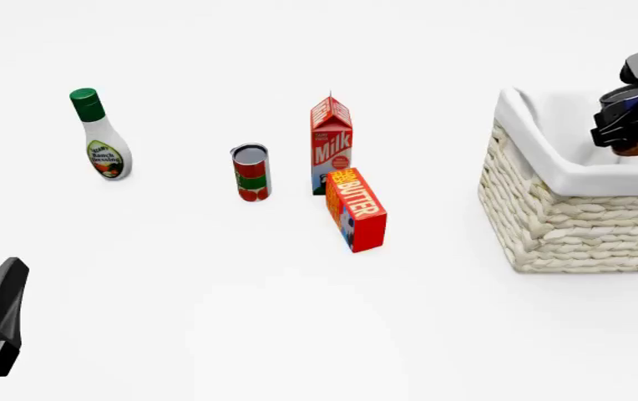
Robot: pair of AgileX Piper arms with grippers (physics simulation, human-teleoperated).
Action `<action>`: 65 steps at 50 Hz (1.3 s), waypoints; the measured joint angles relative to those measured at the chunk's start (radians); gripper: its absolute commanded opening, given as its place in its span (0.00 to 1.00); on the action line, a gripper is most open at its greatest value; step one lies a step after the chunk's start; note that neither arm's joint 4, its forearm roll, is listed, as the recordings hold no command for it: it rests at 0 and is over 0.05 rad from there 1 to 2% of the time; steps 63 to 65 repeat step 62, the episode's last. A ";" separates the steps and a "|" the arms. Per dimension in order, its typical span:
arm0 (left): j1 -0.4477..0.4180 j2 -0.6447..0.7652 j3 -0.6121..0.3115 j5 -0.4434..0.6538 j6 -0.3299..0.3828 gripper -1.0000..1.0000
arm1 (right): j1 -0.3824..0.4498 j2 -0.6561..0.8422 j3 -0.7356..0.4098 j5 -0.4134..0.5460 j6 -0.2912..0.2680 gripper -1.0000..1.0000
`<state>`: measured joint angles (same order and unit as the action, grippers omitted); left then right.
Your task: Pick the alphabet soup and place it in the basket.
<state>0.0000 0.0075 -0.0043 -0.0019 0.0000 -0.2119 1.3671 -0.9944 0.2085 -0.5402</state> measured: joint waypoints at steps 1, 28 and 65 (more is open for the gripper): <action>0.000 0.000 0.000 0.000 0.000 1.00 | 0.000 0.002 0.000 -0.001 0.000 0.00; 0.000 0.000 0.000 0.000 0.000 1.00 | 0.001 0.034 -0.010 -0.011 0.012 1.00; 0.000 0.000 0.000 0.000 0.000 1.00 | 0.008 0.012 -0.014 -0.003 0.030 1.00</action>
